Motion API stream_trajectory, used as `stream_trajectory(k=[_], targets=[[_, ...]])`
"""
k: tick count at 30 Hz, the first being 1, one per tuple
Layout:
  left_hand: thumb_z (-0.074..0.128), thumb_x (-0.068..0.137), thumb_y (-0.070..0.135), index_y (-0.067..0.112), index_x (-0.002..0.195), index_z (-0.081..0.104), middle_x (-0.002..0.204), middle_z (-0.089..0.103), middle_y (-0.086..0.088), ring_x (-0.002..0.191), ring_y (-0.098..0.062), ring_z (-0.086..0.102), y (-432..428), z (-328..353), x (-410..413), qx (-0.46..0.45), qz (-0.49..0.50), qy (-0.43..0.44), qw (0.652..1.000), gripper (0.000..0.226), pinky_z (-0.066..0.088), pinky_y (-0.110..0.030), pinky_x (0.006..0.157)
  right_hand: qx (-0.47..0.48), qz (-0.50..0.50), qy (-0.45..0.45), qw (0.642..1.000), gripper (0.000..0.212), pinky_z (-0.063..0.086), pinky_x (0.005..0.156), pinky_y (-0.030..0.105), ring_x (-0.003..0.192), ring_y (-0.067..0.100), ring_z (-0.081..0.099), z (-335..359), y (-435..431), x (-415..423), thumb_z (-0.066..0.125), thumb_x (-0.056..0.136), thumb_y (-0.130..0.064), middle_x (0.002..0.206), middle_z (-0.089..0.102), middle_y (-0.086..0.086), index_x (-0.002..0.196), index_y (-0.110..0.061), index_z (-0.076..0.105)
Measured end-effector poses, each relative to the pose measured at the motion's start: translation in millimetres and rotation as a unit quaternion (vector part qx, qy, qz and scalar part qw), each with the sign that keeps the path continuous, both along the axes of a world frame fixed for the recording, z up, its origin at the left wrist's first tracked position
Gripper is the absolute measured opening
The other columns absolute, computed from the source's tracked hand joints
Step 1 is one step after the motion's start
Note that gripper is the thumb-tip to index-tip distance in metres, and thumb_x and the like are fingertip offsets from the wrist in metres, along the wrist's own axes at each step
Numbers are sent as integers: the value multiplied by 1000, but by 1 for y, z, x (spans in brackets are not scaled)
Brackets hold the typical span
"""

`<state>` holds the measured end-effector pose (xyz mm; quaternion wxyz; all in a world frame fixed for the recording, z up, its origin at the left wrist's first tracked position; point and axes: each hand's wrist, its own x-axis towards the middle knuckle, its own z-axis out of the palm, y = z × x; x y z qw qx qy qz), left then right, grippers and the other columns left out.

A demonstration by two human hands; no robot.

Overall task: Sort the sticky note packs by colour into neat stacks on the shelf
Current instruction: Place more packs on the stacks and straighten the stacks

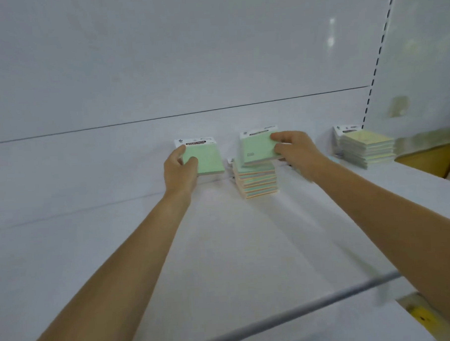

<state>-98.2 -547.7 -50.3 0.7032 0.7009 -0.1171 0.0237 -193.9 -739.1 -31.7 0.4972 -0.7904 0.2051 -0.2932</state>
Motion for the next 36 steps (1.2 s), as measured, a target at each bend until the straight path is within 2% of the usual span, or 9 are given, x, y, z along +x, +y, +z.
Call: stream_trajectory(k=[3,6,9,12,21,25,30,33,36], targets=[[47,85,1,11,135,46,76,41,5,76,-14,48,-7,2,0,-9,-6,0,1000,51,49,-43,95,-30,6,53,998,36,47,88,35,100,26,56,-3,1,17,48,86,-3,126,59,20,120,0,59],[47,86,1,11,136,45,80,43,3,81,-15,48,-19,6,-5,-13,-18,-2,1000,51,50,-41,94,-62,0,117,991,24,40,94,35,113,27,48,-12,-5,26,49,83,-11,107,63,21,95,-10,70],[48,87,1,9,136,43,91,48,-4,90,-18,50,-34,11,-10,-10,-32,-5,999,50,54,-35,85,-73,14,108,991,33,35,107,36,126,26,42,-14,-17,27,48,87,-17,129,56,12,118,-16,61],[50,86,0,8,136,44,100,49,-10,90,-20,51,-50,18,-10,6,-45,-12,999,51,54,-31,78,-80,18,45,996,38,37,96,30,111,22,50,-20,-30,17,41,92,-10,136,51,11,129,-11,51],[61,81,15,11,134,48,75,45,7,91,-18,50,-93,22,-13,158,-47,-40,985,54,45,-32,98,-178,74,150,970,45,30,106,27,127,23,45,-74,-46,7,34,92,0,136,50,12,136,-8,41],[56,78,29,17,131,51,108,60,-4,110,-22,53,-99,15,-15,231,-40,-30,972,55,38,-28,103,-183,84,149,968,43,31,103,25,129,22,44,-77,-48,6,33,94,-1,137,50,10,135,-9,41],[48,64,32,30,73,62,112,57,-2,97,-22,53,-96,9,-18,254,-55,3,966,18,40,-27,87,-143,76,100,982,44,31,95,19,126,20,46,-78,-48,4,28,93,2,133,52,11,133,-9,45],[50,85,30,29,126,54,144,40,-3,119,-17,50,-97,4,-22,207,-66,-1,976,41,33,-22,95,-105,64,42,992,42,31,91,17,121,18,48,-72,-45,-1,31,94,-3,132,52,10,133,-11,45],[48,90,34,25,136,44,138,46,0,116,-10,53,-94,-2,-32,134,-56,-50,988,47,38,-16,94,-65,74,-61,993,41,36,104,27,115,14,48,-62,-37,-9,41,96,-16,135,49,6,137,-16,41]])
